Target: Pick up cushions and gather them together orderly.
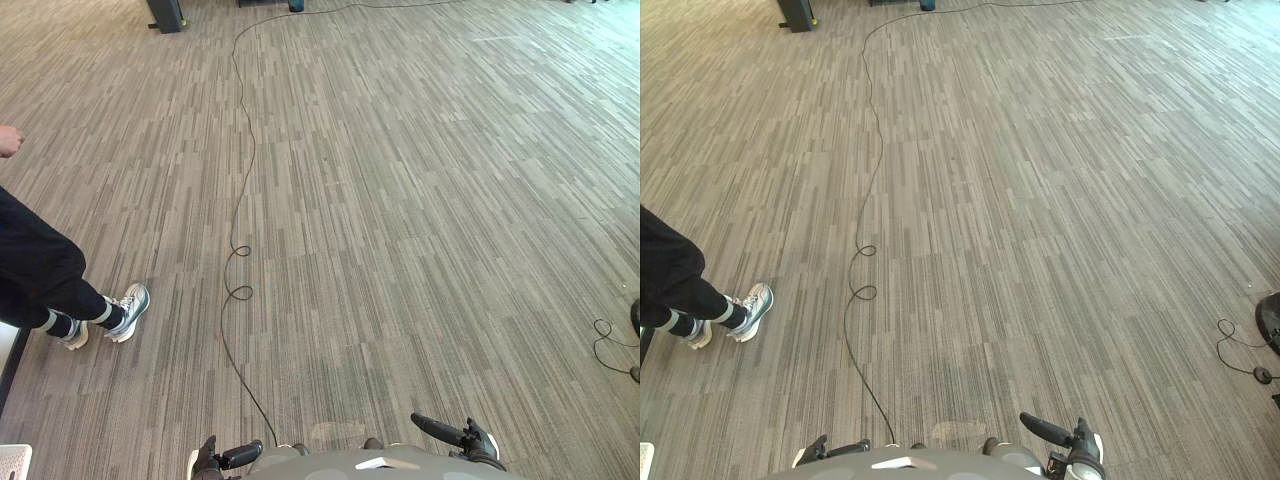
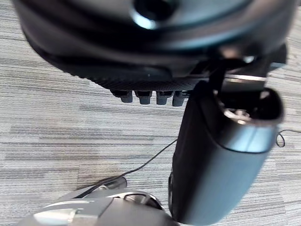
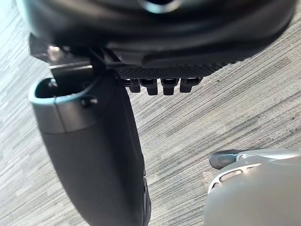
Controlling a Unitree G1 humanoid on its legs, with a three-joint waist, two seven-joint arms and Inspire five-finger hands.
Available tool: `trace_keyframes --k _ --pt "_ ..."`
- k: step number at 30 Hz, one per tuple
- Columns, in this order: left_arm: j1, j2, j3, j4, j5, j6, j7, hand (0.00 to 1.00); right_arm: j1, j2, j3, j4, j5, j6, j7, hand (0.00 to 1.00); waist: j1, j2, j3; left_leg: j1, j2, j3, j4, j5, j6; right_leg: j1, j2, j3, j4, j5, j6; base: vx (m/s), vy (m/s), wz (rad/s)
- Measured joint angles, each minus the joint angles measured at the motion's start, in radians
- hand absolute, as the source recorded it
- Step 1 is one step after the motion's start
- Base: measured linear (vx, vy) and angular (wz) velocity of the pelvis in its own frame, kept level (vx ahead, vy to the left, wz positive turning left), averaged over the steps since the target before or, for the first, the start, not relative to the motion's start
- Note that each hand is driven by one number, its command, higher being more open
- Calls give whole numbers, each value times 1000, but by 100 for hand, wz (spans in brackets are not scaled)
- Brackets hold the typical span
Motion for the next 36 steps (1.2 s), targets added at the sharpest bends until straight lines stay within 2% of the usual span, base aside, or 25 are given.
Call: trace_keyframes --k 6,17,27,34,36 --pt "-24 -4 0 -9 4 -7 -18 100 -44 34 0 1 -2 0 8 100 -3 1 13 41 0 23 -37 14 -22 25 8 -16 -7 3 4 32 -20 -3" --pt "-31 -4 0 -10 38 -8 -25 100 -77 44 -12 32 -23 9 20 100 -3 1 31 52 -1 19 -64 19 -16 33 11 -46 -9 3 3 -11 -21 5" --pt "-41 7 -9 -8 38 -6 -24 100 -91 51 -20 42 -62 17 19 100 -3 -12 50 45 -1 17 -65 41 -14 33 11 -64 -9 9 -7 -48 -44 4" --pt "-71 4 -6 -10 38 -7 -21 100 -122 46 -24 4 -101 13 18 100 -14 5 142 37 -1 19 -47 50 -2 26 6 -64 8 11 -11 -116 -40 0" --pt "-74 3 -3 -9 38 -6 -19 100 -124 44 -23 -13 -103 11 18 100 -20 10 158 4 0 21 -18 50 -2 -5 -3 -64 32 5 -18 -129 -22 -2"
